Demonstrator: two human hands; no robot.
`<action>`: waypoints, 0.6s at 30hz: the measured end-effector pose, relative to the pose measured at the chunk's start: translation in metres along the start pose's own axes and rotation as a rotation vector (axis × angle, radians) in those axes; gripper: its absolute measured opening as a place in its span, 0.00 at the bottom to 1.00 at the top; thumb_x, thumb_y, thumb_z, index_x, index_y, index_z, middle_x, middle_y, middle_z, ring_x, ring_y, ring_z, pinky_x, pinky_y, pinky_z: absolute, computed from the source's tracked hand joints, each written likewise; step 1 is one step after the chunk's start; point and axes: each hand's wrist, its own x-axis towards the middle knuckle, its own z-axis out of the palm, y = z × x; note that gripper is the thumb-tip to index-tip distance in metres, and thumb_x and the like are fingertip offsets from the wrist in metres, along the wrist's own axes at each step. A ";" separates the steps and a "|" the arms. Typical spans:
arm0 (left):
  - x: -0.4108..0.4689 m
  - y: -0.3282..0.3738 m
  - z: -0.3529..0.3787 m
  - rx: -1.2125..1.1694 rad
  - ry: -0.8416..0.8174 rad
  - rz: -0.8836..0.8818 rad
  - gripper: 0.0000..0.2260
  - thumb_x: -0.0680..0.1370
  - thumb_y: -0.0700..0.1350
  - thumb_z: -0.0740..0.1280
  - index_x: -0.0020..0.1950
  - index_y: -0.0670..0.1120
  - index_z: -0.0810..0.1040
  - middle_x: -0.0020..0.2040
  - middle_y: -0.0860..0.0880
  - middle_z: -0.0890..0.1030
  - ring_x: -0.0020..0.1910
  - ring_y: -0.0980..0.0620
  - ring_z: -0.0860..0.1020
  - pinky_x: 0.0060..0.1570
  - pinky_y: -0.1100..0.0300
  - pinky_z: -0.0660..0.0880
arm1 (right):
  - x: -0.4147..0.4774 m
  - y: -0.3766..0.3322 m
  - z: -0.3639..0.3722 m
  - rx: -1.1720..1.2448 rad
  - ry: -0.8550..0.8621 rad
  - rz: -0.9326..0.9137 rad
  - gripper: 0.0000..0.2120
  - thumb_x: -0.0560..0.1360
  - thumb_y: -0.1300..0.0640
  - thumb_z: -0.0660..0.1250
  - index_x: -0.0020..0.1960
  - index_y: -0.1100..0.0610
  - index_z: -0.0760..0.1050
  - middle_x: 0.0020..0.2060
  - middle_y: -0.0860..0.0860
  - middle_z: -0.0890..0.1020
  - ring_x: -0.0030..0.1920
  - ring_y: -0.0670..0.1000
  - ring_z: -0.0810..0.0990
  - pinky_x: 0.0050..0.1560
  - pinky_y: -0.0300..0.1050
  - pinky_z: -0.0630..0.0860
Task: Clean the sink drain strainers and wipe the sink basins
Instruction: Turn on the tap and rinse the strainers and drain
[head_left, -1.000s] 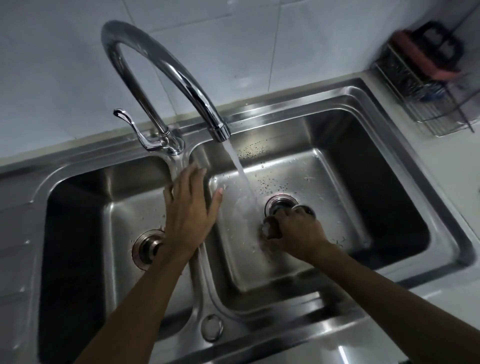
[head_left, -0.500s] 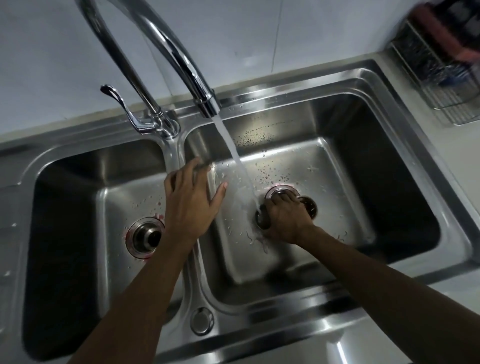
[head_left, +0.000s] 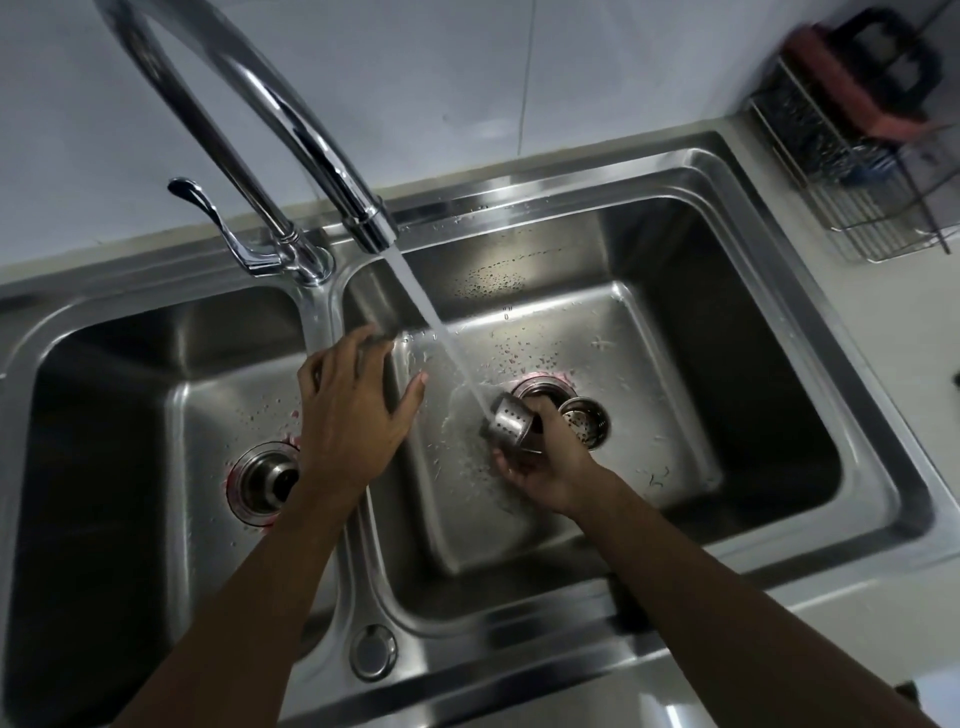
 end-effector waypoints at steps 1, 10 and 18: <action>0.000 0.000 0.001 0.003 0.009 0.005 0.25 0.82 0.66 0.58 0.70 0.50 0.73 0.72 0.48 0.72 0.71 0.47 0.73 0.71 0.48 0.60 | -0.001 0.000 0.000 0.041 -0.009 0.034 0.19 0.75 0.46 0.68 0.55 0.61 0.80 0.38 0.58 0.85 0.37 0.53 0.81 0.37 0.42 0.79; -0.001 -0.001 0.003 0.013 0.020 0.015 0.25 0.81 0.65 0.60 0.69 0.49 0.73 0.71 0.48 0.72 0.70 0.47 0.72 0.70 0.48 0.60 | 0.005 -0.016 0.005 -0.051 -0.003 -0.021 0.26 0.73 0.41 0.72 0.57 0.63 0.80 0.42 0.59 0.84 0.36 0.52 0.79 0.38 0.43 0.79; -0.001 0.000 0.001 0.006 0.027 0.010 0.26 0.81 0.65 0.60 0.69 0.48 0.73 0.70 0.48 0.72 0.69 0.47 0.73 0.70 0.47 0.61 | 0.002 0.009 -0.011 -1.631 0.291 -0.913 0.38 0.67 0.39 0.76 0.71 0.54 0.70 0.62 0.53 0.77 0.61 0.53 0.77 0.61 0.51 0.77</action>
